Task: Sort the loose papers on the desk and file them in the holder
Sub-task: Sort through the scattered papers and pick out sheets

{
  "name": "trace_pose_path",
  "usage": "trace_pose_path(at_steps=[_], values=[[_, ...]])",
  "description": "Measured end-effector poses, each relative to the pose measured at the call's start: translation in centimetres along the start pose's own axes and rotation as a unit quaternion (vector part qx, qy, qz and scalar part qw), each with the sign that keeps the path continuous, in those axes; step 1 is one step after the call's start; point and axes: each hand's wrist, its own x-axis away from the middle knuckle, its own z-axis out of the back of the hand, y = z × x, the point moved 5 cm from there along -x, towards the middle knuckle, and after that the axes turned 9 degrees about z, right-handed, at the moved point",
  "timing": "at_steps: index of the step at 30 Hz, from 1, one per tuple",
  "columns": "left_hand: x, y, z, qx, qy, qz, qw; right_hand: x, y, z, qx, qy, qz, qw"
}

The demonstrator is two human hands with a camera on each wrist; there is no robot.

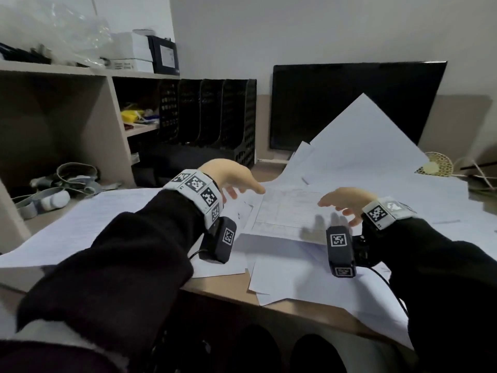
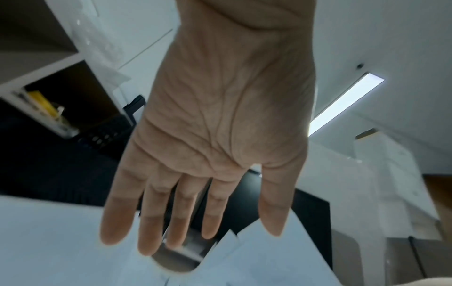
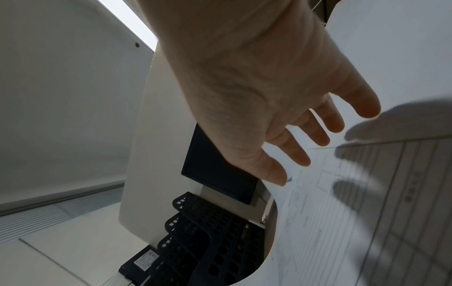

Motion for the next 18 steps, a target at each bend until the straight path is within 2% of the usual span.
trace_pose_path(at_steps=[4, 7, 11, 15, 18], values=[[-2.7, 2.3, -2.5, -0.031, -0.038, 0.046, 0.998, -0.3, 2.1, 0.4, -0.014, -0.004, -0.01, 1.0], [-4.4, 3.3, -3.2, -0.042, -0.028, 0.076, 0.996, -1.0, 3.2, 0.2, -0.026, -0.03, -0.007, 0.999], [-6.0, 3.9, -3.5, -0.059, 0.015, 0.102, 0.993, -1.5, 4.4, 0.1, -0.059, -0.074, 0.012, 0.995], [-7.2, 4.0, -3.8, 0.002, 0.019, 0.102, 0.995, -1.5, 5.3, 0.4, -0.102, -0.097, 0.006, 0.99], [-8.3, 3.9, -3.3, 0.063, 0.065, 0.091, 0.992, -2.2, 5.8, 0.4, -0.126, -0.104, 0.019, 0.986]])
